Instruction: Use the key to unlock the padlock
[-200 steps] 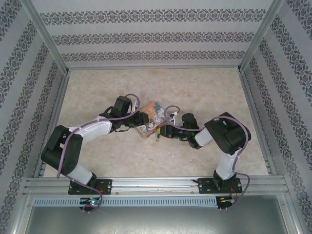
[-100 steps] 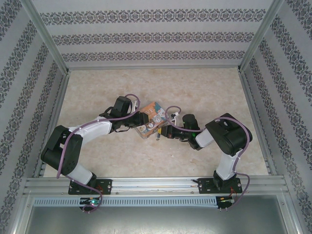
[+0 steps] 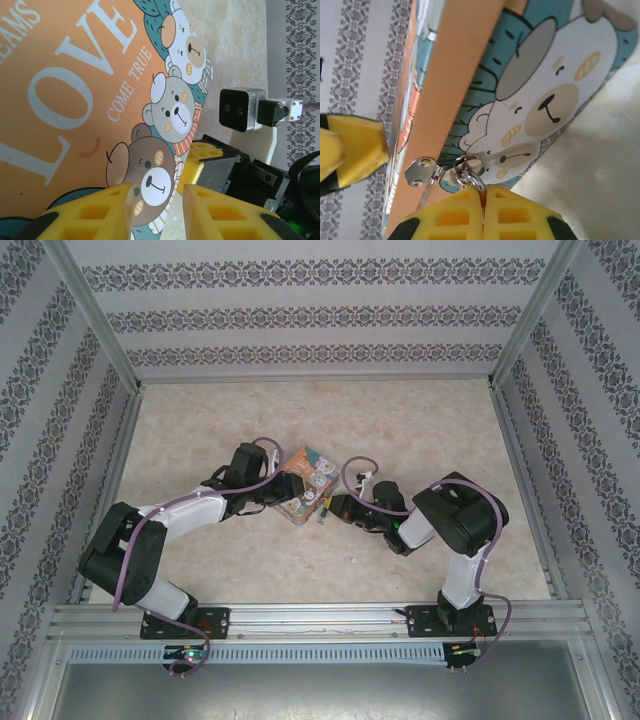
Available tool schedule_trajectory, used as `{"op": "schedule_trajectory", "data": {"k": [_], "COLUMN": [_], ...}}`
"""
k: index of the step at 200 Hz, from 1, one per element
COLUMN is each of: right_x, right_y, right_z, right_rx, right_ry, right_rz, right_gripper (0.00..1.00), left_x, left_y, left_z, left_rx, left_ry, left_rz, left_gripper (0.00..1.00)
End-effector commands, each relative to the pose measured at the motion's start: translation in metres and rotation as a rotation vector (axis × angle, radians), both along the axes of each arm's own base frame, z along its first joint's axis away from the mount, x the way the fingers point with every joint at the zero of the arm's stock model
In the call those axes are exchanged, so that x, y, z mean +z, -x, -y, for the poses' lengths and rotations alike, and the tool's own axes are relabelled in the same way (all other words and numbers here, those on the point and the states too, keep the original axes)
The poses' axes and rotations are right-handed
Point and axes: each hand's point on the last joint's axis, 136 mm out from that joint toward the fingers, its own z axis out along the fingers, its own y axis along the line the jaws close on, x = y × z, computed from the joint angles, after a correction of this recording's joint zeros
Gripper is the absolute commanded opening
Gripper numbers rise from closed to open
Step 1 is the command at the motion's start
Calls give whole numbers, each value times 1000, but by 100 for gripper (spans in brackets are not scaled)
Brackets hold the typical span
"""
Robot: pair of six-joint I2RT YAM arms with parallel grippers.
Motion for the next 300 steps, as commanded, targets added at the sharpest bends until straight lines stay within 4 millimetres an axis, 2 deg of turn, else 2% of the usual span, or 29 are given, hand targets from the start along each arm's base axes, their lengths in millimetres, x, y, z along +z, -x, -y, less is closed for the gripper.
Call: {"op": "schedule_trajectory", "data": {"k": [1,118,237,300], "right_x": [23,23,27,21], "right_y": [-15,-26,-39,-47], "right_z": [-4,-7,0,18], "right_rx": [-80,-144,-199,-248], "right_ry": [-84,-103,-117,-81], "right_rz": [47,15,20,15], "right_gripper": [0,0,0,0], "left_x": [-20,-20,-16,-14], "left_y": [21,21,20,20], "left_z": [3,4,4,1], "left_rx": [-19,-24,-29,-22], "left_ry": [-10,-15,-18,-31], "left_rz": [-90,-88,-74,-65], "left_gripper": [31,31,31,33]}}
